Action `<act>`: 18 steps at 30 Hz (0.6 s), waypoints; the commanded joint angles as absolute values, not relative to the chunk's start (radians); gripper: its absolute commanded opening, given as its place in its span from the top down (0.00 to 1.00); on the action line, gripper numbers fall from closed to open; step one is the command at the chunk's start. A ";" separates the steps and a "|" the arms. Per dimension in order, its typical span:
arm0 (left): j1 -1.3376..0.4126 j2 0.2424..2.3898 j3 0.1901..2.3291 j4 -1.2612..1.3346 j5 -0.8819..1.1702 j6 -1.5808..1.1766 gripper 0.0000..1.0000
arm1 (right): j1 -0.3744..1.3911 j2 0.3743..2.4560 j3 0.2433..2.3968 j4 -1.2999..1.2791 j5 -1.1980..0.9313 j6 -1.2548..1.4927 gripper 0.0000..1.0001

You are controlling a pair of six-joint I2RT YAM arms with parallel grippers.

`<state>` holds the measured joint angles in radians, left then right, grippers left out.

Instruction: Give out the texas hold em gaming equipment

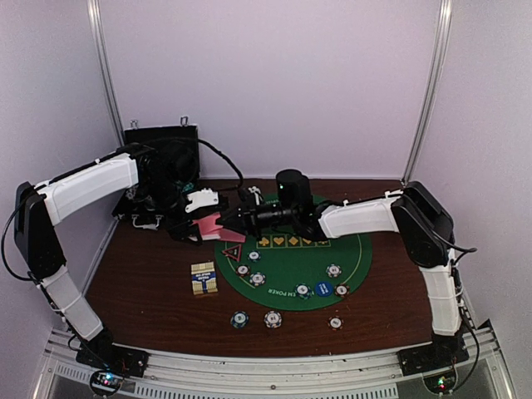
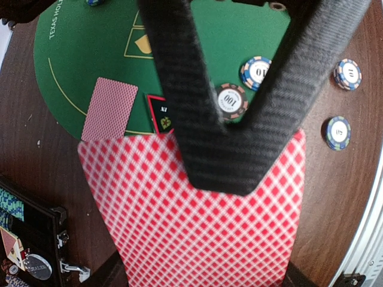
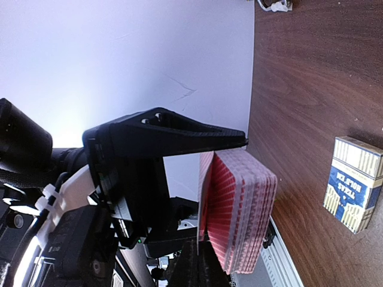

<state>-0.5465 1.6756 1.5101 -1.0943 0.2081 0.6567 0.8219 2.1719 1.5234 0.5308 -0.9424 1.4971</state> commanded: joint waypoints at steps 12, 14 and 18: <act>-0.542 1.639 1.512 -1.093 0.184 0.669 1.00 | 0.681 2.114 1.430 0.579 -0.979 1.468 1.00; -0.541 1.636 1.512 -1.096 0.181 0.670 1.00 | 0.646 2.105 1.429 0.517 -0.989 1.415 1.00; -0.535 1.627 1.506 -1.097 0.176 0.672 1.00 | 0.561 2.105 1.433 0.388 -1.000 1.314 1.00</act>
<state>-0.5446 1.6752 1.5101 -1.1015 0.1780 0.6575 0.6357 2.1578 1.4353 0.5156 -0.9878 1.4387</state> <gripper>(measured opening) 0.658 0.003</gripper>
